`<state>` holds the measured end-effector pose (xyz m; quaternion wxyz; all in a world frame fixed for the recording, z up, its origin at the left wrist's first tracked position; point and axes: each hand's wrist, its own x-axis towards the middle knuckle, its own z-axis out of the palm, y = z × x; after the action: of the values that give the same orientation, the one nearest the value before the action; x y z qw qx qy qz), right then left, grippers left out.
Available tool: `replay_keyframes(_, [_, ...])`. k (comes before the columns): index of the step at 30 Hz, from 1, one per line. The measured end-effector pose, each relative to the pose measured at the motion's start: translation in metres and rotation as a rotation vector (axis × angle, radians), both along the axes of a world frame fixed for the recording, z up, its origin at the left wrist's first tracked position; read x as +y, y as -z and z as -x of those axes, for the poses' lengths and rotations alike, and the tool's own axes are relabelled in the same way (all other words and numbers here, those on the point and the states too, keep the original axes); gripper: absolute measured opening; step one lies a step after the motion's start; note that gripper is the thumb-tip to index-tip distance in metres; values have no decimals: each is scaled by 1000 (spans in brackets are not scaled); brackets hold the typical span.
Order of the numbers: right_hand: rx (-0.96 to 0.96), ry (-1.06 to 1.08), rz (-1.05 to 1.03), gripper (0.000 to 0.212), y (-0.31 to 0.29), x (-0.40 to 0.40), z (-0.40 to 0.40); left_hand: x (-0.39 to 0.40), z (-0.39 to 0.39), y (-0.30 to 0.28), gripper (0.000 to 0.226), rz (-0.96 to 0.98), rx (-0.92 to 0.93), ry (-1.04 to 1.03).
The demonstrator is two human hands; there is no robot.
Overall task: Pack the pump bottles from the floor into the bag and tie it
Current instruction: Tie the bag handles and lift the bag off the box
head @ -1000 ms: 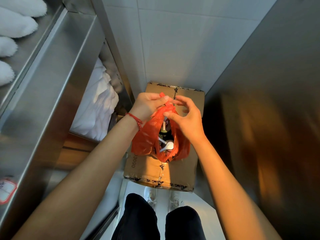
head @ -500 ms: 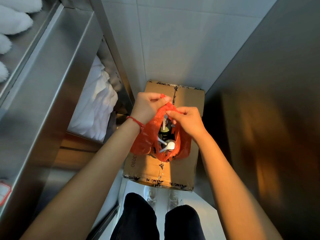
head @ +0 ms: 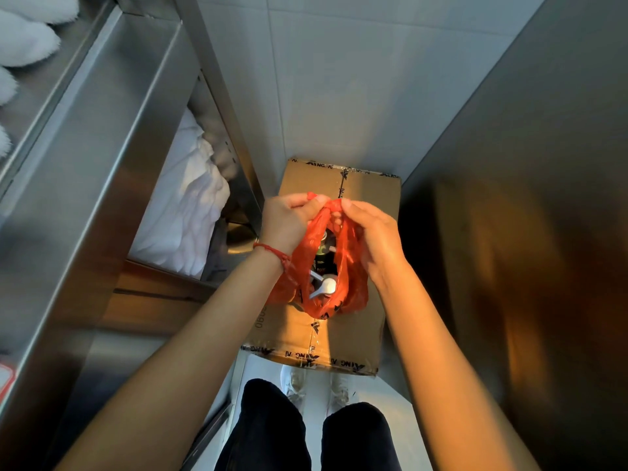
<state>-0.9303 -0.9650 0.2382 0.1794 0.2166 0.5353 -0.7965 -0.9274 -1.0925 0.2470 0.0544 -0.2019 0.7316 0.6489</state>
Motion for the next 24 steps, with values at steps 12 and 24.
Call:
replay_keyframes(12, [-162, 528, 351, 17, 23, 29, -16, -30, -35, 37, 10, 39, -118, -401])
replay_keyframes(24, [14, 461, 137, 21, 15, 37, -30, -36, -48, 26, 9, 42, 38, -340])
